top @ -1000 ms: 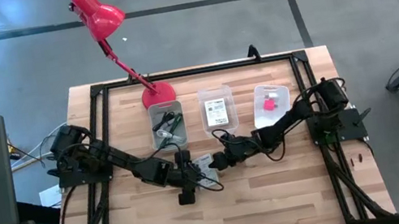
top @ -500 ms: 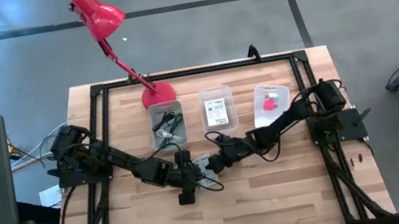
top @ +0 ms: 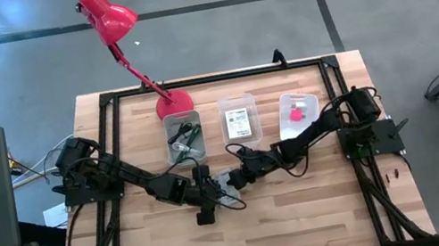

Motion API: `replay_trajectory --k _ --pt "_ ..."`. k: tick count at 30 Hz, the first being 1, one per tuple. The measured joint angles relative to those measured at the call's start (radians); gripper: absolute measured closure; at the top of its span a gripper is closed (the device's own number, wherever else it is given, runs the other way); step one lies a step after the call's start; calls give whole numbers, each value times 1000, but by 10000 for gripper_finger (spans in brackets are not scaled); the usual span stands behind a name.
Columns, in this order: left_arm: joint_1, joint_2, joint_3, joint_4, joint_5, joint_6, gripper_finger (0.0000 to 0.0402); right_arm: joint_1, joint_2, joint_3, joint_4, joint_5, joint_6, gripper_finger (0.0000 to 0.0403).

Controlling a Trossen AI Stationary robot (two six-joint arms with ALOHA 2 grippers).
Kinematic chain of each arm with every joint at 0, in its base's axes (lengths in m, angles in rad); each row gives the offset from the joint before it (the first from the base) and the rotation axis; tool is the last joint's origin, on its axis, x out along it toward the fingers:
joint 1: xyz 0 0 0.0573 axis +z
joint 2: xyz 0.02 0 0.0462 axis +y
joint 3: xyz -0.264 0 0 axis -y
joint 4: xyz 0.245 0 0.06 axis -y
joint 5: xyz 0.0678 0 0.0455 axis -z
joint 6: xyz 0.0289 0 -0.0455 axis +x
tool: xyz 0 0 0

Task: Pick and place items into bin
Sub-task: Return to Home Position

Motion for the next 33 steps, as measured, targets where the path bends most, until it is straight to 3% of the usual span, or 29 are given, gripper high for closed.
replay_trajectory --k 6,23,33 --pt "0 -1 0 0 -2 2 186 0 -2 0 9 1 2 358" --pt "1 -29 45 -8 2 29 186 1 -3 3 12 3 -11 358" --pt "0 -68 187 -269 -6 71 186 1 -3 2 7 7 -10 359"
